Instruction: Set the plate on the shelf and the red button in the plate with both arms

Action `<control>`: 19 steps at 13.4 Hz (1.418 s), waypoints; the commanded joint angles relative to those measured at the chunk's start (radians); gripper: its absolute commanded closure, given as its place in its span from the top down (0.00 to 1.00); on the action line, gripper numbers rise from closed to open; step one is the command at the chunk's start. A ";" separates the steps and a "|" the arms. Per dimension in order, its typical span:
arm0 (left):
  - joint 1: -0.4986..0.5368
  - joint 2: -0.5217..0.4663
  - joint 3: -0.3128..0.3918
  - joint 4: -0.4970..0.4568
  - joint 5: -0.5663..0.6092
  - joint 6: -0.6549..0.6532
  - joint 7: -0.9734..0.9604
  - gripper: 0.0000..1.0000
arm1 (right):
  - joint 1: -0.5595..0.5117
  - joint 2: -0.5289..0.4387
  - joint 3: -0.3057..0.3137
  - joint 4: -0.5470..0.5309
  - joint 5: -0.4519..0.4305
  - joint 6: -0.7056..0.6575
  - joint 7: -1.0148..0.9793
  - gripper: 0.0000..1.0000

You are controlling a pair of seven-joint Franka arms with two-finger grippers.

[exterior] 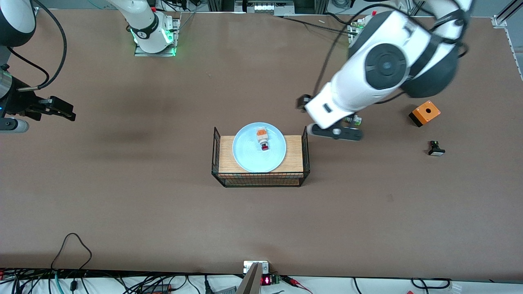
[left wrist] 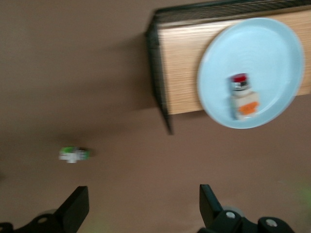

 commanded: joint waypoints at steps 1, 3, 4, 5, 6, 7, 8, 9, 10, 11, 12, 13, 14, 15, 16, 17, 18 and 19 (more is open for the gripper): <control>0.065 -0.040 -0.004 -0.019 0.123 -0.068 0.081 1.00 | -0.002 -0.012 0.005 0.007 0.000 -0.020 0.013 1.00; 0.140 -0.058 -0.005 -0.022 0.145 -0.080 0.220 1.00 | -0.002 -0.013 0.005 0.007 0.000 -0.023 0.013 1.00; 0.185 -0.061 -0.007 -0.025 0.142 -0.086 0.297 1.00 | -0.001 -0.015 0.005 0.007 0.000 -0.023 0.013 1.00; 0.229 -0.061 -0.007 -0.024 0.134 -0.103 0.357 1.00 | -0.002 -0.013 0.005 0.007 0.000 -0.023 0.013 1.00; 0.252 -0.069 0.001 -0.031 0.125 -0.103 0.401 1.00 | -0.002 -0.015 0.005 0.007 0.000 -0.021 0.013 1.00; 0.248 -0.093 0.049 -0.051 0.123 -0.102 0.443 1.00 | -0.002 -0.015 0.005 0.007 0.000 -0.021 0.013 1.00; 0.218 -0.127 0.117 -0.094 0.109 -0.088 0.486 1.00 | -0.002 -0.013 0.005 0.007 0.000 -0.021 0.013 1.00; 0.169 -0.182 0.202 -0.163 0.083 -0.044 0.520 1.00 | -0.001 -0.015 0.007 0.007 0.000 -0.021 0.013 1.00; 0.118 -0.255 0.291 -0.259 0.063 0.042 0.523 1.00 | -0.001 -0.015 0.008 0.007 0.000 -0.021 0.013 1.00; 0.093 -0.317 0.333 -0.350 0.053 0.126 0.514 1.00 | 0.001 -0.015 0.008 0.009 0.000 -0.021 0.013 1.00; 0.093 -0.377 0.343 -0.429 0.048 0.213 0.509 1.00 | 0.001 -0.015 0.010 0.009 0.000 -0.021 0.013 1.00; 0.091 -0.418 0.350 -0.494 0.045 0.271 0.499 1.00 | 0.001 -0.015 0.010 0.009 0.000 -0.021 0.013 1.00; 0.091 -0.439 0.350 -0.528 0.048 0.289 0.467 1.00 | 0.001 -0.015 0.010 0.009 0.000 -0.023 0.013 1.00; 0.091 -0.442 0.353 -0.528 0.046 0.288 0.444 1.00 | 0.001 -0.016 0.010 0.009 0.000 -0.024 0.013 1.00; 0.090 -0.446 0.358 -0.530 0.045 0.283 0.445 1.00 | 0.001 -0.019 0.008 0.009 0.000 -0.024 0.010 1.00; 0.090 -0.449 0.358 -0.530 0.036 0.279 0.437 1.00 | 0.001 -0.018 0.005 0.009 0.000 -0.024 0.010 1.00; 0.090 -0.449 0.375 -0.531 -0.016 0.253 0.436 1.00 | 0.001 -0.018 0.005 0.009 0.000 -0.024 0.010 1.00; 0.090 -0.451 0.393 -0.531 -0.033 0.239 0.436 1.00 | 0.001 -0.018 0.008 0.009 -0.001 -0.024 0.011 1.00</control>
